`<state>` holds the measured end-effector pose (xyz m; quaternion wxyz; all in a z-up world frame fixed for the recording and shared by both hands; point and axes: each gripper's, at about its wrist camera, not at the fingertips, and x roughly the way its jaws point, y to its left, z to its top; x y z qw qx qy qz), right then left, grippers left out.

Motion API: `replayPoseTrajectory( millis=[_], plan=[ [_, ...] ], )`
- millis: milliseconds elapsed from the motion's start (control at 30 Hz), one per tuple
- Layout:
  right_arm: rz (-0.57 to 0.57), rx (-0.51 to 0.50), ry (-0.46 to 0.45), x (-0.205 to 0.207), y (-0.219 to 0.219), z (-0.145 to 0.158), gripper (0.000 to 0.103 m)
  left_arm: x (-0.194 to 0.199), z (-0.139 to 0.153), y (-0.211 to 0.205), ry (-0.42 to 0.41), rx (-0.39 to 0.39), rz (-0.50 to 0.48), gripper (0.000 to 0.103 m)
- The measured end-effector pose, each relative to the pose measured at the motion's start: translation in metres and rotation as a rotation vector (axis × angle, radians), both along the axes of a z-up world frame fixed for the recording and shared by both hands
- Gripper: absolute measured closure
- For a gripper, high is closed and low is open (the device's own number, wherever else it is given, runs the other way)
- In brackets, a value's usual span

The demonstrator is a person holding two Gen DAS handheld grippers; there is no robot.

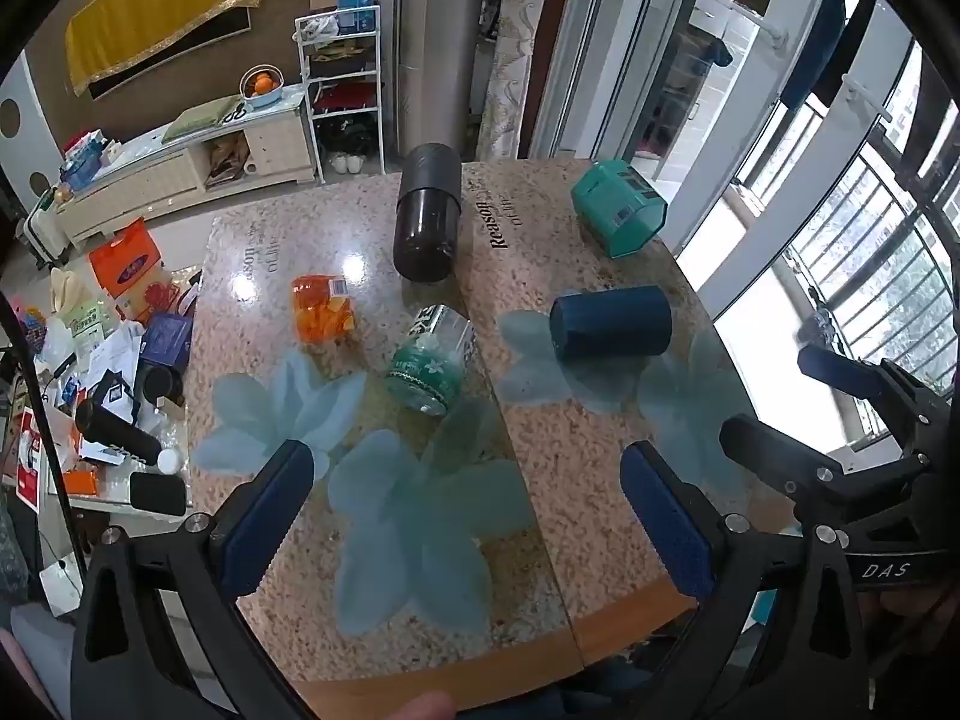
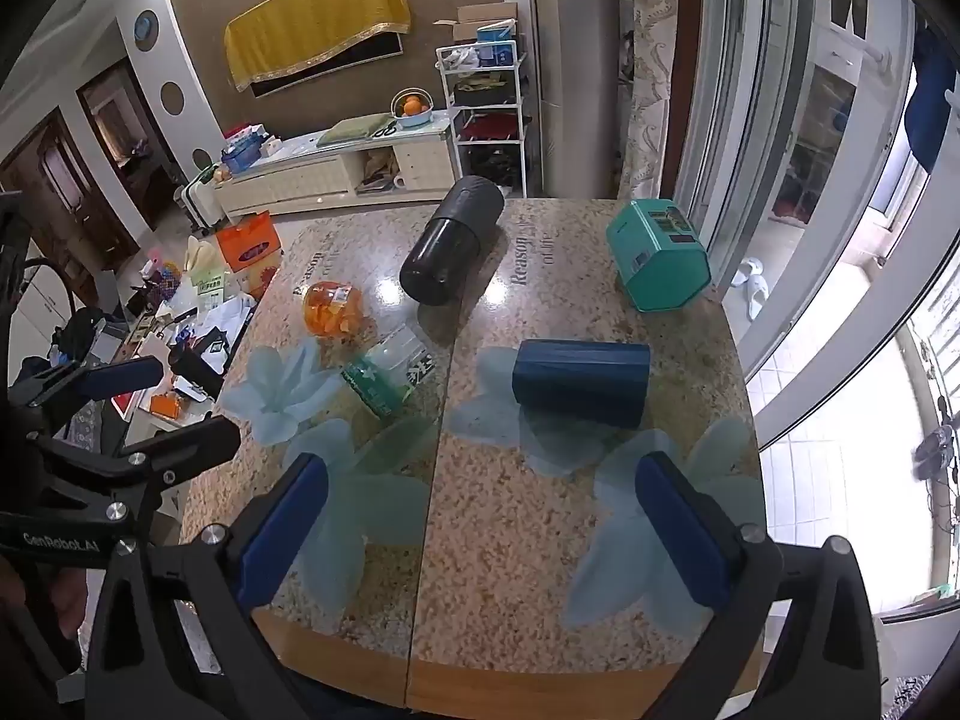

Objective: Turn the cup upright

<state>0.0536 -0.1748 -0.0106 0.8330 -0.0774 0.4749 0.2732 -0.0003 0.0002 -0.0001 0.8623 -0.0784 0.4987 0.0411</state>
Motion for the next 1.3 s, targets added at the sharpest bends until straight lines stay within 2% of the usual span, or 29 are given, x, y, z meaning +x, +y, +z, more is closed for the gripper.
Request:
replayPoseTrajectory(
  millis=[567, 1300],
  plan=[
    [0.003, 0.007, -0.001, 0.000, 0.000, 0.000, 0.000, 0.002, 0.000, -0.007, 0.014, 0.001, 0.005, 0.000],
    [0.001, 0.006, 0.003, -0.001, 0.002, -0.001, 0.000, -0.004, -0.003, 0.003, 0.019, -0.012, 0.003, 0.000]
  ],
)
